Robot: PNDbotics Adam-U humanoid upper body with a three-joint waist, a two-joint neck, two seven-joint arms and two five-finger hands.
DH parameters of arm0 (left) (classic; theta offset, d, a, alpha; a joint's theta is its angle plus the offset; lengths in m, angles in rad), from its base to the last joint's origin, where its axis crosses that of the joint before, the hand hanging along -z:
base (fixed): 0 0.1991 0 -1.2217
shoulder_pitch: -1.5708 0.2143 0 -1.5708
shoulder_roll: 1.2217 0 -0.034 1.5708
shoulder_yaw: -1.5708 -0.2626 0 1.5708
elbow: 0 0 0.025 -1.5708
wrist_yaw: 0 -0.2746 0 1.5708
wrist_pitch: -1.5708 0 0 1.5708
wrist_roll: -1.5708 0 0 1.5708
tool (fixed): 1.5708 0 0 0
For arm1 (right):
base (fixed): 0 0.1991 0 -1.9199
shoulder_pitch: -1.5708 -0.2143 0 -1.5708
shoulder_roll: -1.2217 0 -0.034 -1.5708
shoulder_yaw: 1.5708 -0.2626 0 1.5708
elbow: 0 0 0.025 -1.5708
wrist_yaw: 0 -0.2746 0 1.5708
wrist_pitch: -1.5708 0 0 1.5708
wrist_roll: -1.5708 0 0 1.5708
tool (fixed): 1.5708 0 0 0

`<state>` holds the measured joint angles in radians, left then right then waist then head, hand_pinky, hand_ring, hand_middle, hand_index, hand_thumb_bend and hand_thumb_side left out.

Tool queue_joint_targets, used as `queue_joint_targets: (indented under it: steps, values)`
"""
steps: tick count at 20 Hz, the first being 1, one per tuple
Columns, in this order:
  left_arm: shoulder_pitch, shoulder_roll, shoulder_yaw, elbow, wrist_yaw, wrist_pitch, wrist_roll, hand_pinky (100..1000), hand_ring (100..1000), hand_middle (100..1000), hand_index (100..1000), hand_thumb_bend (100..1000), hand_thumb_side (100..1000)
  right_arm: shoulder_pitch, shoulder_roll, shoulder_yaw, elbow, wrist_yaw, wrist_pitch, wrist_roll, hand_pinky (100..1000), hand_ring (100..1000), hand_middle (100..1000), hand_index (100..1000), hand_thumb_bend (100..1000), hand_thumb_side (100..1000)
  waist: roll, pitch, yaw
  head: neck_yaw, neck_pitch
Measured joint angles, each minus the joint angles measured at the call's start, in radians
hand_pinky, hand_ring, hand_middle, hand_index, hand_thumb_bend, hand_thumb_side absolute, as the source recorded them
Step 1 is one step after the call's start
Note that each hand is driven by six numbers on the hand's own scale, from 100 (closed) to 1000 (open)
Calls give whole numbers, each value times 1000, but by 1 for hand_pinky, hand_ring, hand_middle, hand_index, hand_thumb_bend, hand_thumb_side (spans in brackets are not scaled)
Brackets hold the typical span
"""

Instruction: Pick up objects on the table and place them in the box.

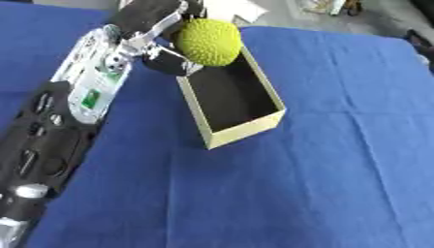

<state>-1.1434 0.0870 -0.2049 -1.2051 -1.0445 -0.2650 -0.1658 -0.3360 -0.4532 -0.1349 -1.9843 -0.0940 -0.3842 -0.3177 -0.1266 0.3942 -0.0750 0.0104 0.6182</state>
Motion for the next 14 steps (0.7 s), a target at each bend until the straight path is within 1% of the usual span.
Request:
queue_joint_targets:
  steps: [4, 5, 6, 7, 8, 9, 10, 11, 12, 13, 14]
  values:
    - [-2, -17, 13, 49, -62, -34, 57, 363, 382, 402, 455, 362, 100, -12, 13, 3, 0, -15, 1, 11, 826, 835, 665, 817, 100, 587, 1, 9, -22, 22, -7]
    - [-2, -20, 16, 60, -78, -38, 68, 372, 388, 405, 460, 394, 100, -17, 16, 5, 0, -18, 1, 14, 827, 835, 664, 817, 100, 587, 1, 12, -28, 27, -9]
    - [-2, -22, 17, 70, -95, -41, 76, 381, 394, 405, 466, 447, 100, -19, 18, 6, 0, -21, 2, 15, 827, 835, 664, 817, 100, 587, 2, 13, -33, 31, -11]
    - [-2, -25, 18, 81, -112, -41, 81, 389, 400, 412, 471, 474, 100, -20, 19, 6, 0, -23, 2, 18, 827, 835, 664, 817, 100, 588, 3, 14, -35, 34, -13]
    - [-2, -26, 20, 92, -128, -40, 85, 406, 412, 425, 480, 529, 100, -21, 19, 6, 0, -24, 3, 19, 827, 835, 664, 817, 100, 588, 4, 14, -35, 36, -13]
    - [-2, -27, 22, 103, -144, -37, 87, 441, 442, 448, 501, 580, 100, -21, 20, 6, 0, -25, 3, 21, 827, 835, 663, 817, 100, 588, 6, 14, -35, 37, -13]
    - [-2, -27, 22, 112, -162, -35, 90, 450, 451, 454, 507, 590, 100, -21, 21, 6, 0, -27, 3, 22, 827, 835, 663, 817, 100, 588, 7, 15, -35, 37, -14]
    - [-1, -27, 22, 120, -179, -32, 92, 569, 569, 558, 616, 689, 100, -21, 22, 6, 0, -28, 3, 22, 827, 835, 663, 817, 100, 588, 9, 16, -35, 37, -14]
    - [0, -27, 22, 128, -195, -28, 93, 649, 673, 646, 704, 750, 100, -20, 22, 6, 0, -28, 3, 23, 827, 835, 663, 817, 100, 588, 9, 16, -34, 37, -14]
    - [2, -27, 22, 136, -212, -25, 93, 703, 735, 700, 759, 787, 100, -19, 24, 6, 0, -29, 3, 23, 827, 835, 664, 817, 100, 588, 9, 16, -33, 36, -14]
    - [2, -27, 22, 141, -230, -21, 90, 736, 769, 738, 796, 814, 100, -19, 24, 6, 0, -29, 3, 23, 827, 835, 664, 817, 100, 589, 9, 16, -33, 35, -14]
